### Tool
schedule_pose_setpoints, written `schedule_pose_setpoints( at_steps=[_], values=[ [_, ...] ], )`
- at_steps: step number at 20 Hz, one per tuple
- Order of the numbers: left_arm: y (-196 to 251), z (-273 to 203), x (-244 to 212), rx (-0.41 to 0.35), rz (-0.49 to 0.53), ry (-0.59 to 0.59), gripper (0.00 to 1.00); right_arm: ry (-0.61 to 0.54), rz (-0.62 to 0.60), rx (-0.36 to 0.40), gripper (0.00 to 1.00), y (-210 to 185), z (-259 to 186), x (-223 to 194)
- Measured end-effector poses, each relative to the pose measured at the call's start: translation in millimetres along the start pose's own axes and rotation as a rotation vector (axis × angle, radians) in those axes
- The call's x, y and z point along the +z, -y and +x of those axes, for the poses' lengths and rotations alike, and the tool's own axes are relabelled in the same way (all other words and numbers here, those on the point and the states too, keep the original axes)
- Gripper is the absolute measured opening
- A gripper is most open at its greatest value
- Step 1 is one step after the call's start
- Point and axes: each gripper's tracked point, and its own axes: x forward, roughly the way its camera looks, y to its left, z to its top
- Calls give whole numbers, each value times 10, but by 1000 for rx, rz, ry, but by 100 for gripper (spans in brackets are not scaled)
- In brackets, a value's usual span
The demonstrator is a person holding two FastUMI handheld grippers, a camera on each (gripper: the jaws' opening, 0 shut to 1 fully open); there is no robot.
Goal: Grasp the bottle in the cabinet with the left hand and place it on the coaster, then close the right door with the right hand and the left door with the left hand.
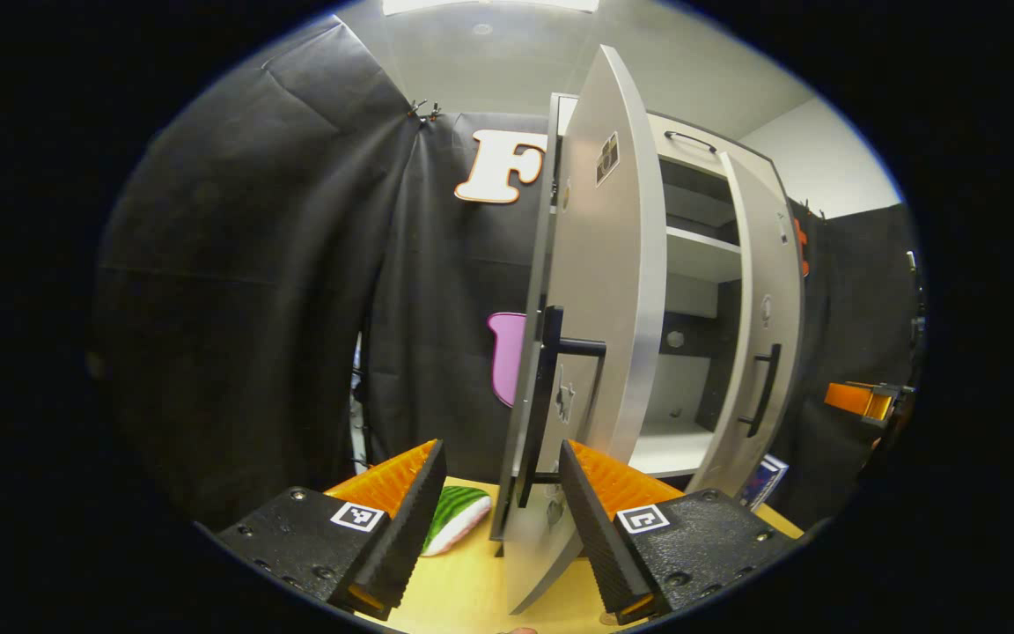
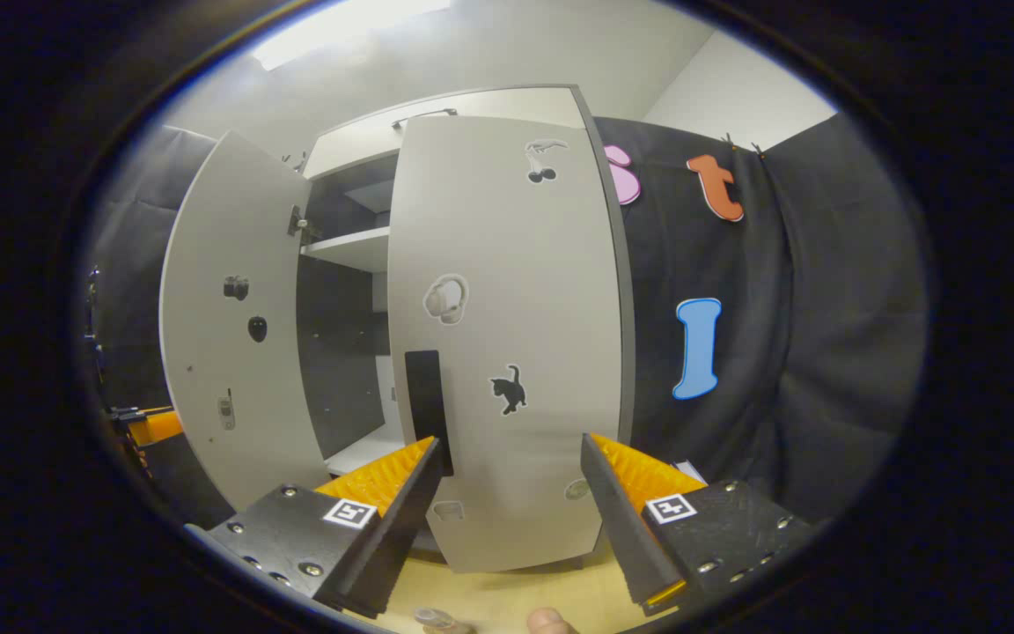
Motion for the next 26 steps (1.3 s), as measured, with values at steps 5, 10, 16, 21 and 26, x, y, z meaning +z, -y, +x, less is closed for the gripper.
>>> schedule_pose_setpoints(
  at_steps=[5,10,16,21,26],
  values=[
    [431,46,-65,-110,4,-12,81,-1,1,-14,95,105,-56,-13],
    [905,151,-145,-223,0,-26,81,4,11,-37,96,234,-148,26],
    [1370,454,-59,-300,27,8,82,9,14,-94,96,470,-302,54],
    [1510,785,-20,-301,28,24,81,11,21,-147,96,745,-386,67],
    [1593,965,22,-293,43,37,81,18,28,-175,96,868,-448,95]
  ],
)
